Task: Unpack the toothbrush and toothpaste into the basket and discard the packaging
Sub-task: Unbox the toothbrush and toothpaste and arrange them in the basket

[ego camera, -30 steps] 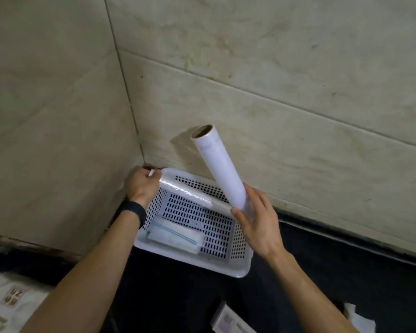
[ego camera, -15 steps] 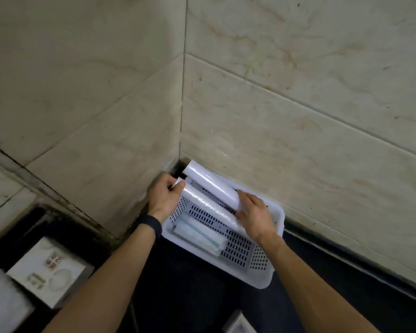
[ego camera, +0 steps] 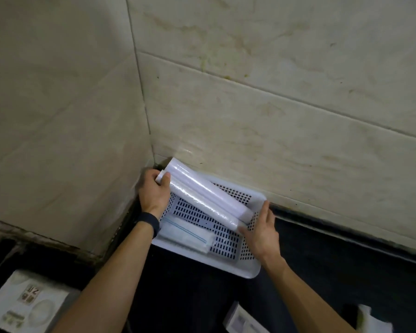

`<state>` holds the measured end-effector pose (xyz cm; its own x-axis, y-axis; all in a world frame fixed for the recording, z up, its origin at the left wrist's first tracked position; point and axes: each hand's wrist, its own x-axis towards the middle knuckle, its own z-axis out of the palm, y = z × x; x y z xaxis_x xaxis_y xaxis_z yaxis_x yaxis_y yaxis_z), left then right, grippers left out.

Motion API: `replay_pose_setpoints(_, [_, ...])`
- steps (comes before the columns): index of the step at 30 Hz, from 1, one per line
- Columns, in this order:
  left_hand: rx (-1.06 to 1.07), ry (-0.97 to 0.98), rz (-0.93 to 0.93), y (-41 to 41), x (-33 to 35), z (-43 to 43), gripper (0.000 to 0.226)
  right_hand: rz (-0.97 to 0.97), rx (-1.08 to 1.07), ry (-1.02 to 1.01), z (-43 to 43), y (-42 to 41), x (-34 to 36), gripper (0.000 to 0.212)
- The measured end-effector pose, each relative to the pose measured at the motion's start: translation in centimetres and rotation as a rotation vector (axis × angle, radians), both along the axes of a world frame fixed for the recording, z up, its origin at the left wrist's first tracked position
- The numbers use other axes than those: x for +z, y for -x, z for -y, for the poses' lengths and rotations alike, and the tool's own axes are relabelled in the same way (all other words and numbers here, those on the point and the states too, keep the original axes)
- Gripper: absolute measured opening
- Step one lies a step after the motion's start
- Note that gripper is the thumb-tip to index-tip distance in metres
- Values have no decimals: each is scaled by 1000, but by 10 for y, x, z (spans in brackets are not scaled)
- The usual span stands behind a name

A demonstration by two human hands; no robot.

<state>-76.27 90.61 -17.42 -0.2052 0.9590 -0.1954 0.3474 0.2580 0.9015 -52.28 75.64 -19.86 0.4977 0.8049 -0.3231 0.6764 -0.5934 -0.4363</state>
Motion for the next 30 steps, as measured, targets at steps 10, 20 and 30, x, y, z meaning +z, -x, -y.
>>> replay_pose_setpoints(10, [-119, 29, -21, 6, -12, 5, 38, 162, 61, 47, -3, -1, -11, 105])
replay_pose_setpoints(20, [-260, -68, -254, 12, 3, 43, 62, 54, 112, 91, 0, -11, -1, 109])
replay_pose_setpoints(30, [-441, -120, -798, 17, 37, 206, 80, 25, 520, -333, 92, 6, 68, 41])
